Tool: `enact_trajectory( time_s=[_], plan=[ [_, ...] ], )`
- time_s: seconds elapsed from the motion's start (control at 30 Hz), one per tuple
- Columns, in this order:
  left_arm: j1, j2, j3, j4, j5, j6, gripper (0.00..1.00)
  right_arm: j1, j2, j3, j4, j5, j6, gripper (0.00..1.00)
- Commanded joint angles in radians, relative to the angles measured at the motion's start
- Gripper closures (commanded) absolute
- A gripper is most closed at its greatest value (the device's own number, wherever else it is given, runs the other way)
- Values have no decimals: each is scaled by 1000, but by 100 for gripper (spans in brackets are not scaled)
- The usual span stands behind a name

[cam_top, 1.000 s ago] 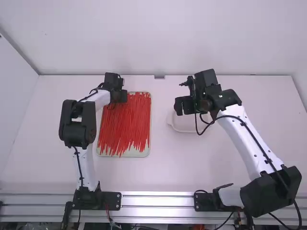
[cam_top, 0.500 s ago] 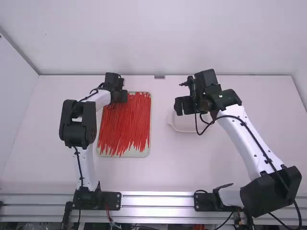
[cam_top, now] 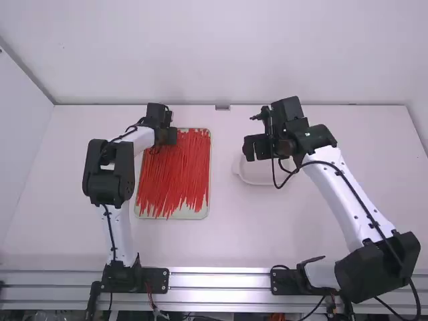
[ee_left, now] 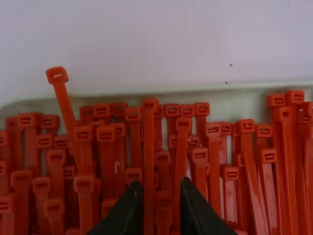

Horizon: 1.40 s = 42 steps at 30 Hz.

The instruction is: Fasten the cable tie

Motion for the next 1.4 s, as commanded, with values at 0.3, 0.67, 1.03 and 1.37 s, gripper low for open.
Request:
enact_trajectory(
  time_s=[0.3,0.67,1.03,1.37],
  plan=[
    [-4,0,-20,-3,-11,8,78,3,11,-6,14,-3,9,2],
    [-4,1,-20,-9,-11,8,81,3,11,-6,15,-7,10,2],
    [-4,18,-20,-10,-11,8,84,3,11,-6,15,-7,10,2],
    [-4,21,-20,-5,-11,8,88,3,11,-6,15,-7,10,2]
  ],
)
